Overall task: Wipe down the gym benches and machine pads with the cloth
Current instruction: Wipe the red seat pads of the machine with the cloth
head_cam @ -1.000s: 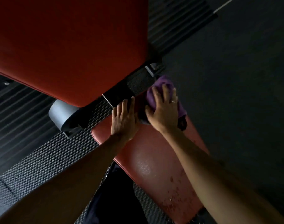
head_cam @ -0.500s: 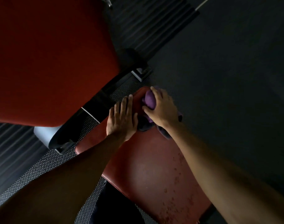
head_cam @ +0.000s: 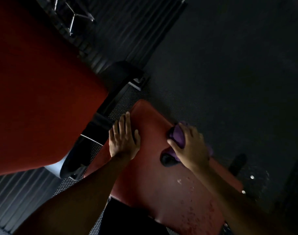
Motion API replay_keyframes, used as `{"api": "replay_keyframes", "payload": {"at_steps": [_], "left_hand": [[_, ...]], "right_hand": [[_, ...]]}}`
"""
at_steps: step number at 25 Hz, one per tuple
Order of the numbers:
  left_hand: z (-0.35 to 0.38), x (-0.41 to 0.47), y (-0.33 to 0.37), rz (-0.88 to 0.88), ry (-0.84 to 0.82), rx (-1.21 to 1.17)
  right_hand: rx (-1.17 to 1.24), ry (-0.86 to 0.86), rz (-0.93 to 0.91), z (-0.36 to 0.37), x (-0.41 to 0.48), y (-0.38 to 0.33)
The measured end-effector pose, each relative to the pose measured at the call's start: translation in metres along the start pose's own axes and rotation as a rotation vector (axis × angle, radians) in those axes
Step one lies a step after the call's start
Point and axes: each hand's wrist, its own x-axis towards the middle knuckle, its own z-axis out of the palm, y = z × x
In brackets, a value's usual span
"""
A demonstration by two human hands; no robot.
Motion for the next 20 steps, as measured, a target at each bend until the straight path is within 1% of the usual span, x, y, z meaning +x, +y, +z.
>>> {"api": "replay_keyframes", "payload": {"at_steps": [2,4,5,7,9,10,11,13,15,16,18,20], "left_hand": [[0.001,0.002,0.000,0.004,0.012,0.002],[0.001,0.003,0.000,0.000,0.007,-0.002],[0.001,0.002,-0.001,0.006,0.013,0.003],[0.001,0.001,-0.001,0.036,0.026,0.027],[0.000,0.002,-0.001,0.032,0.026,0.024],[-0.001,0.002,-0.002,0.029,0.021,0.007],[-0.001,0.002,-0.003,0.036,0.012,-0.004],[0.002,0.000,-0.006,0.067,-0.002,0.017],[0.005,0.000,-0.007,0.067,-0.001,-0.004],[0.006,0.001,-0.009,0.067,0.008,-0.030],[0.006,0.001,-0.015,0.107,0.035,-0.035],[0.003,0.002,-0.021,0.211,0.028,-0.051]], "right_hand": [[0.011,0.067,0.043,0.017,0.026,-0.051],[0.040,0.035,0.087,0.026,0.046,-0.094],[0.047,0.021,0.072,0.026,0.048,-0.099],[-0.015,0.073,-0.017,0.021,0.034,-0.077],[-0.073,0.080,-0.016,0.015,-0.001,-0.038],[-0.097,0.052,0.057,0.011,-0.023,-0.021],[-0.102,0.038,0.176,0.008,-0.042,-0.007],[-0.062,0.105,0.383,0.008,-0.060,-0.001],[0.009,0.174,0.501,0.018,-0.041,-0.026],[0.039,0.190,0.519,0.024,-0.028,-0.049],[0.049,0.185,0.441,0.035,-0.018,-0.094],[0.062,0.155,0.273,0.048,-0.040,-0.109]]}}
